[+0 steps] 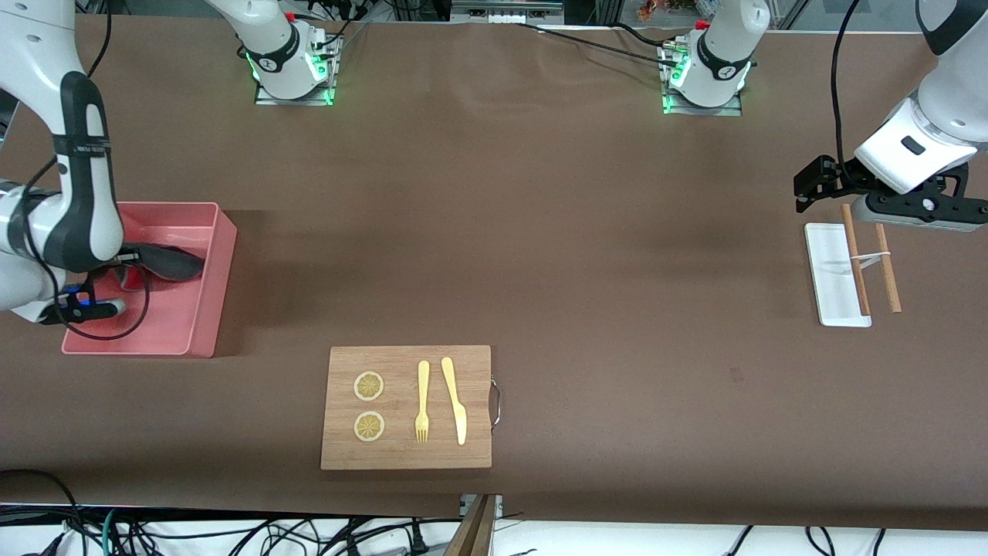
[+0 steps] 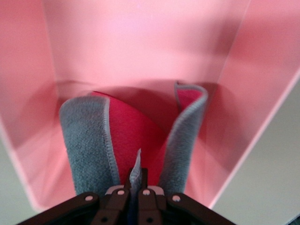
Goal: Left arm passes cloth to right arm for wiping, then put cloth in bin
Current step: 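Lower the cloth into the bin and open the right gripper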
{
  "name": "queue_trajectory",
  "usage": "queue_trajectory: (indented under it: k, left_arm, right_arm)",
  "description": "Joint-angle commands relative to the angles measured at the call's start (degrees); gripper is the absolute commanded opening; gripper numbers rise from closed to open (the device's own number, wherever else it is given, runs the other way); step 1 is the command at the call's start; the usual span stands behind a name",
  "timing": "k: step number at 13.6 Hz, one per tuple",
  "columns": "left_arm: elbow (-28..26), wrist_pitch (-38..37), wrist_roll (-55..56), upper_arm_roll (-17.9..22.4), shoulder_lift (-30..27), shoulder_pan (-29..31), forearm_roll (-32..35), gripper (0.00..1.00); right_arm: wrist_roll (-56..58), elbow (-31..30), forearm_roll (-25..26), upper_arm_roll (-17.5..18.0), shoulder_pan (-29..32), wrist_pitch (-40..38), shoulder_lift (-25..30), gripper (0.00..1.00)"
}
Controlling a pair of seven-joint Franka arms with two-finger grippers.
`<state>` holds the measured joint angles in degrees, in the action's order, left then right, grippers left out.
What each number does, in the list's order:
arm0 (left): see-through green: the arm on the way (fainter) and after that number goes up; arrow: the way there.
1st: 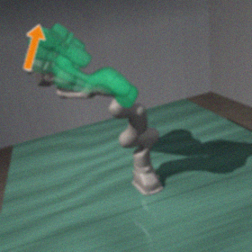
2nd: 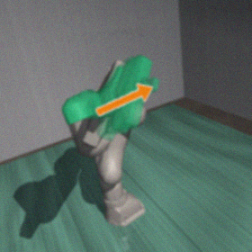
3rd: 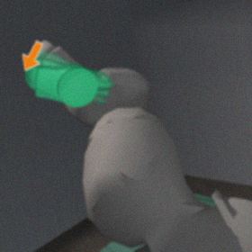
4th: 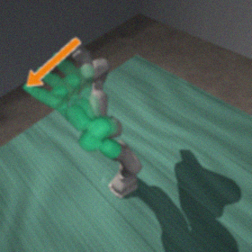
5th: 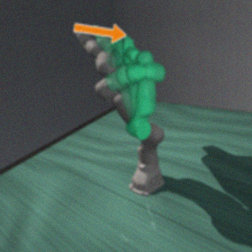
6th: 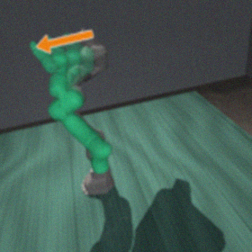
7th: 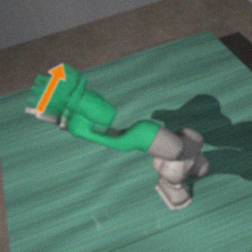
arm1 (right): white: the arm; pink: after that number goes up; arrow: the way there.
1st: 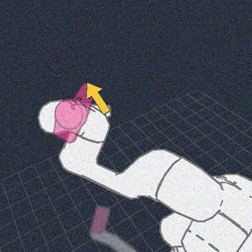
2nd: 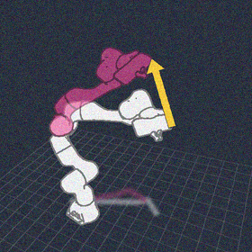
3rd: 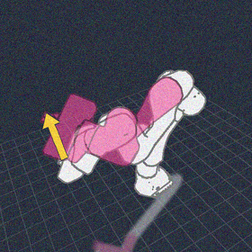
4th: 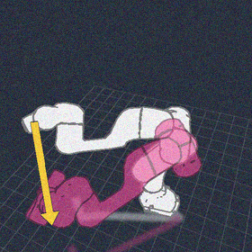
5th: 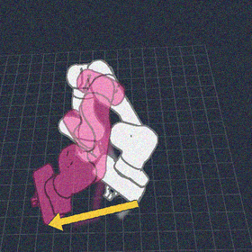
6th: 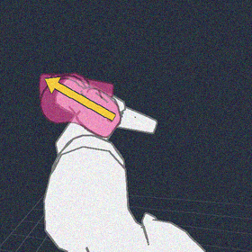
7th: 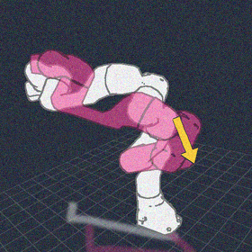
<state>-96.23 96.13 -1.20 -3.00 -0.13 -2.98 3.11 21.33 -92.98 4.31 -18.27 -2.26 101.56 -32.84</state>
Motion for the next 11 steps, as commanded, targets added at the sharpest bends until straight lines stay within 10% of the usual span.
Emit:
queue_trajectory:
  k: [1, 2, 11]
  left_arm:
    - [0.16, 0.11, 0.32, -0.16, -0.49, 0.17, -0.12, 1.00]
    - [0.16, 0.11, 0.40, -0.16, -0.49, 0.17, -0.21, 1.00]
    - [0.08, 0.02, 0.41, -0.34, -0.49, 0.17, -0.21, 1.00]
  right_arm:
    - [1.17, -2.30, -1.93, -0.36, -0.29, 4.69, -0.20, 0.39]
    - [1.17, -2.04, -2.90, -0.36, -0.29, 4.79, -0.12, 0.99]
    - [-5.92, 6.31, -3.61, 5.24, -0.37, -10.92, 12.88, 1.00]
